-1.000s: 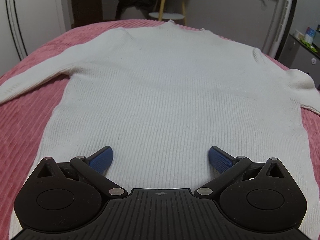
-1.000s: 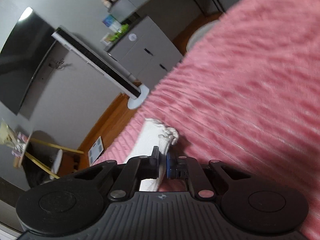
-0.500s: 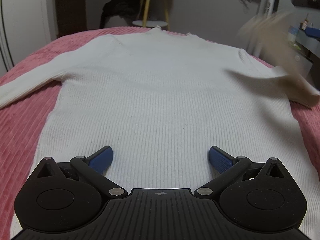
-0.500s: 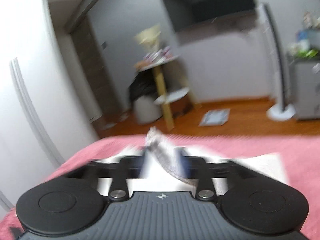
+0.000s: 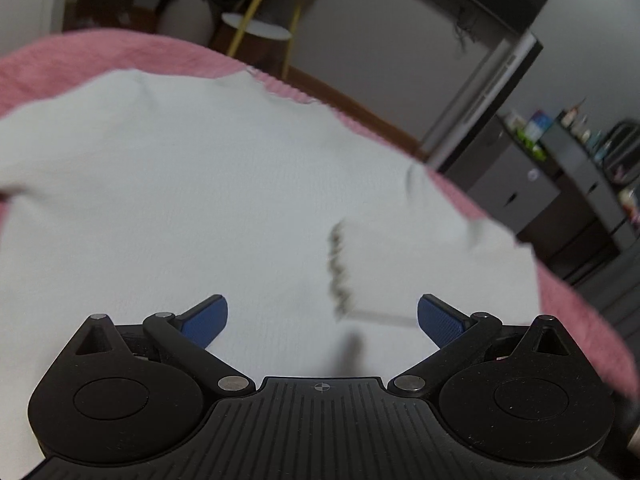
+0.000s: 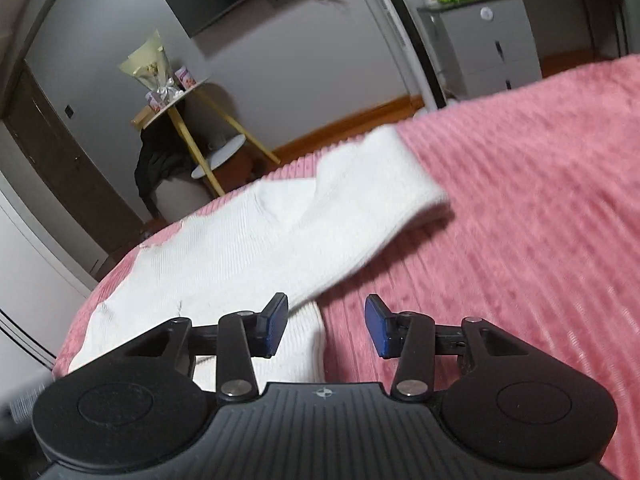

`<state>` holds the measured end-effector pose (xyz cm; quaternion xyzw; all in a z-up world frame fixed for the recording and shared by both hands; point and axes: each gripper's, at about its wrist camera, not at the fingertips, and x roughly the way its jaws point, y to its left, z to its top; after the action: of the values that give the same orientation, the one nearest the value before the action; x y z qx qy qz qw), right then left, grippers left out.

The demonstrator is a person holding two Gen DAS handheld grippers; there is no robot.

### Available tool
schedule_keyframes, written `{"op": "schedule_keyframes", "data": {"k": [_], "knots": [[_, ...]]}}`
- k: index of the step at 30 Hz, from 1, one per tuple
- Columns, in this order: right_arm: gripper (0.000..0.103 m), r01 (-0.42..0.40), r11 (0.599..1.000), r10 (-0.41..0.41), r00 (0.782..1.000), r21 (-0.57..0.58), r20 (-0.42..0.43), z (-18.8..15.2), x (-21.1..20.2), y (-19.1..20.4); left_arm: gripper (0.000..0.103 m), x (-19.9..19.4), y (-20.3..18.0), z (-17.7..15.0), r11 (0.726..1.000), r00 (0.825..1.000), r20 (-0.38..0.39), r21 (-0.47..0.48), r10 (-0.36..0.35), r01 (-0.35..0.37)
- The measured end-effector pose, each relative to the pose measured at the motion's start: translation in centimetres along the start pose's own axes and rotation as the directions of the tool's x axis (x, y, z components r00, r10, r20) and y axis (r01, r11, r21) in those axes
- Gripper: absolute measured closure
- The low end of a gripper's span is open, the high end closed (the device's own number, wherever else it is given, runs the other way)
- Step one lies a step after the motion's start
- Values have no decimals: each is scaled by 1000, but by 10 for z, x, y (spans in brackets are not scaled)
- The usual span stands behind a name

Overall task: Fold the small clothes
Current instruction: 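Carry the cuff across the sweater body with the right tool and release, then close the left tool on the other sleeve's ruffled cuff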

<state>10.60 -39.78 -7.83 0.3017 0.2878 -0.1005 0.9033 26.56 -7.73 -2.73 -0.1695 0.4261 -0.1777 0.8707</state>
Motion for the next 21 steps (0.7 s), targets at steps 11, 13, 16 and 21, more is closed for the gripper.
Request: {"op": "schedule_keyframes", "data": {"k": [11, 13, 16, 21], "knots": [[60, -26, 999, 26, 999, 41, -18, -6, 16, -9, 54, 63, -14, 25, 996, 992, -97, -52, -83, 78], [60, -25, 999, 26, 1000, 45, -13, 0, 19, -4, 72, 67, -14, 25, 992, 989, -107, -82, -105, 96], [60, -32, 998, 32, 999, 47, -3, 1, 18, -5, 95, 67, -13, 24, 988, 982, -126, -86, -139, 129], [60, -42, 999, 41, 999, 31, 17, 0, 15, 1, 95, 40, -21, 41, 996, 997, -46, 49, -69, 71]]}}
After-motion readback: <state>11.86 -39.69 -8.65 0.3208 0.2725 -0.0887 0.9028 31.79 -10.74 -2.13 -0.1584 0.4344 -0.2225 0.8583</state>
